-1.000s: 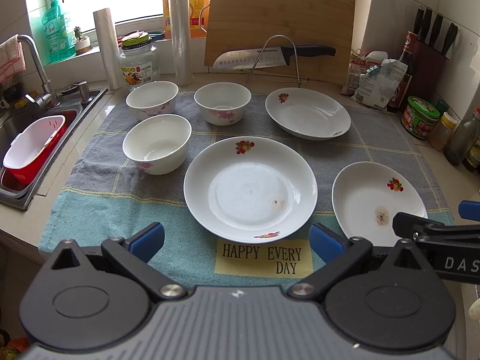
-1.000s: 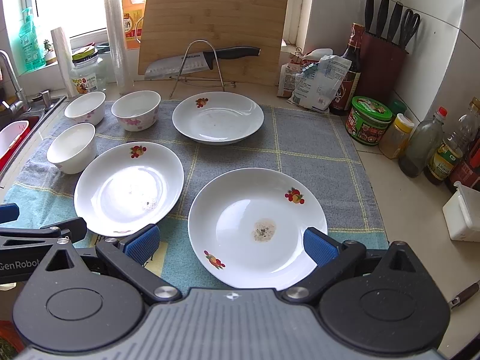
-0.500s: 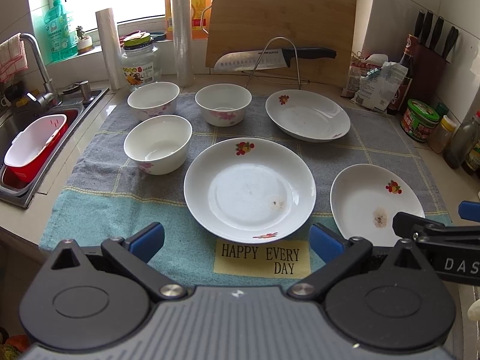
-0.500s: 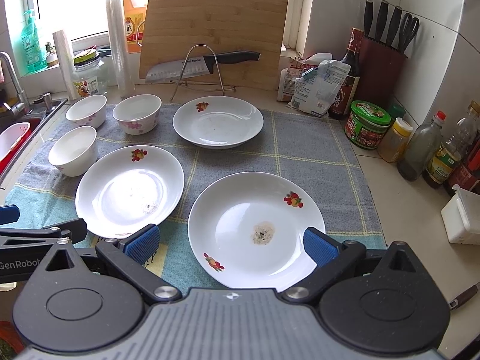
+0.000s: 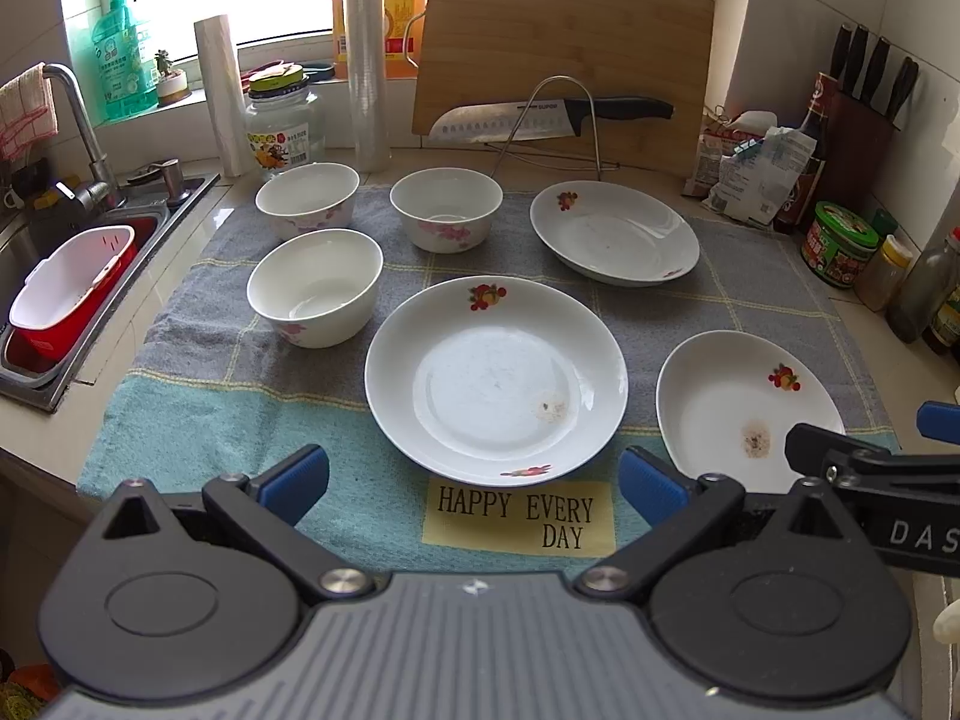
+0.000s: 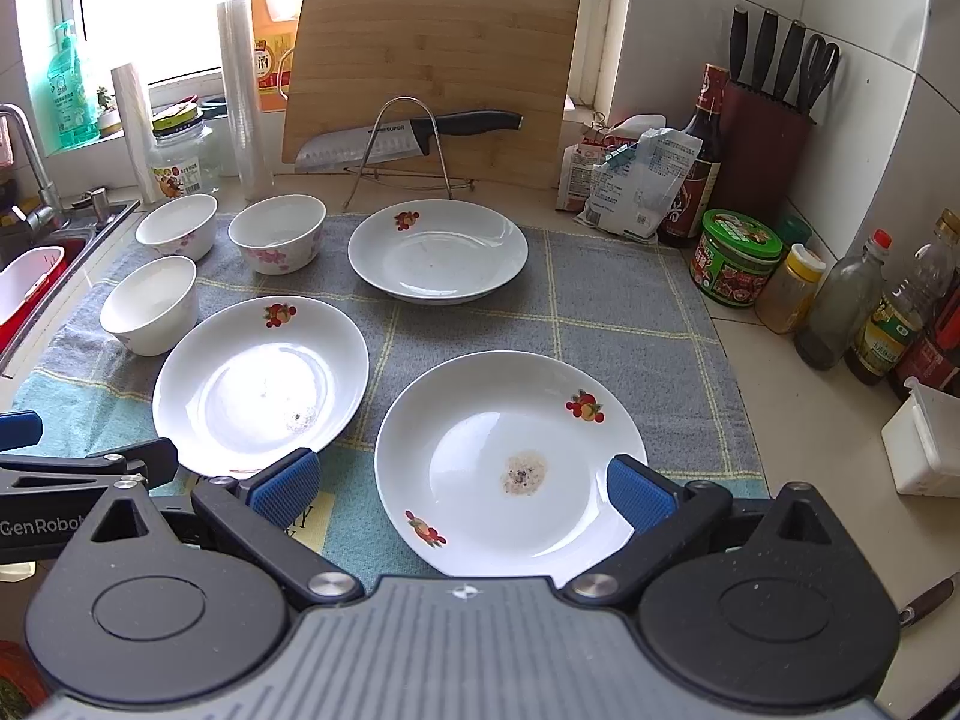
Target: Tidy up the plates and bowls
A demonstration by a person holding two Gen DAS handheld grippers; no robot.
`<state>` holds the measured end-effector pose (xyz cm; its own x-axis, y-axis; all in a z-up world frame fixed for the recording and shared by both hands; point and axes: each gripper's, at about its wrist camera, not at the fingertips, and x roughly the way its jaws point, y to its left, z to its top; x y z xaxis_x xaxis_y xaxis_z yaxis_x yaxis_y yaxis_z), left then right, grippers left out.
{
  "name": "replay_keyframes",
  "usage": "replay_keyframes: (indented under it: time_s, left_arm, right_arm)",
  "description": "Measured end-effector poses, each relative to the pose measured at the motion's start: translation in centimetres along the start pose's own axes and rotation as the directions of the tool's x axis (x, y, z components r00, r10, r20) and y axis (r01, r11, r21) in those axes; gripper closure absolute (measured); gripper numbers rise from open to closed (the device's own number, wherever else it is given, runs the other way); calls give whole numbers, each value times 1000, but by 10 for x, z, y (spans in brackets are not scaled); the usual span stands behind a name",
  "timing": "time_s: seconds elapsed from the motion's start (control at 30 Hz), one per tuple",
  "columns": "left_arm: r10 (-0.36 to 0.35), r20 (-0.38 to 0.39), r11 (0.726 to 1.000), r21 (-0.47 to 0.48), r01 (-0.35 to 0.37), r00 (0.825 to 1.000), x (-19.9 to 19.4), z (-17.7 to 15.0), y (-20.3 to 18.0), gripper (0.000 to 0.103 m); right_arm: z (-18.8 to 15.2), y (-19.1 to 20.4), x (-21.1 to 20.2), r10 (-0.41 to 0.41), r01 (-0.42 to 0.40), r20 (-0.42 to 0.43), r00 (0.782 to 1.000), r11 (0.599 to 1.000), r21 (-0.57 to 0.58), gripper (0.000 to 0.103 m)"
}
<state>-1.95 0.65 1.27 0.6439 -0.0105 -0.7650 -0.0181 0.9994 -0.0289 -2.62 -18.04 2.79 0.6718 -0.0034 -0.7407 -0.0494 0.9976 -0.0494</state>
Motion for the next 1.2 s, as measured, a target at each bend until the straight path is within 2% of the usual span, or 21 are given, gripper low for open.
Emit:
replay_keyframes:
  time_s: [0.3,0.7,0.9,1.03,1.13,1.2]
  left_arm:
    - [-2,4,1000,1,2,1000,-1,0,-4,1]
    - [-26,19,1000,-2,26,999,-4,-2,-10,1]
    - [-29,13,1000,-12,29,1000,-4,-4,-10,1]
    - [-24,10,1000,-14,24,1000,-3,-5,-12,1]
    - [-24,4,1000,-16,24,1000,-2,-6,-14,1]
    - [-25,-2,1000,-16,25,1000,-1,-7,-15,1]
  right_arm:
    - [-2,-3,-3,10,-10,24,1000,1000,-14,0]
    - [-7,-14,-11,68,-60,105,992,995,-80,0]
    - [-17,-27,-14,120,-95,167,979,984,-151,0]
    - [-30,-42,-12,192,-150,210,959,968,-202,0]
    - [-40,-52,-3,232,-188,205,951,959,-212,0]
    - [-47,-57,7,226,-189,177,958,960,-205,0]
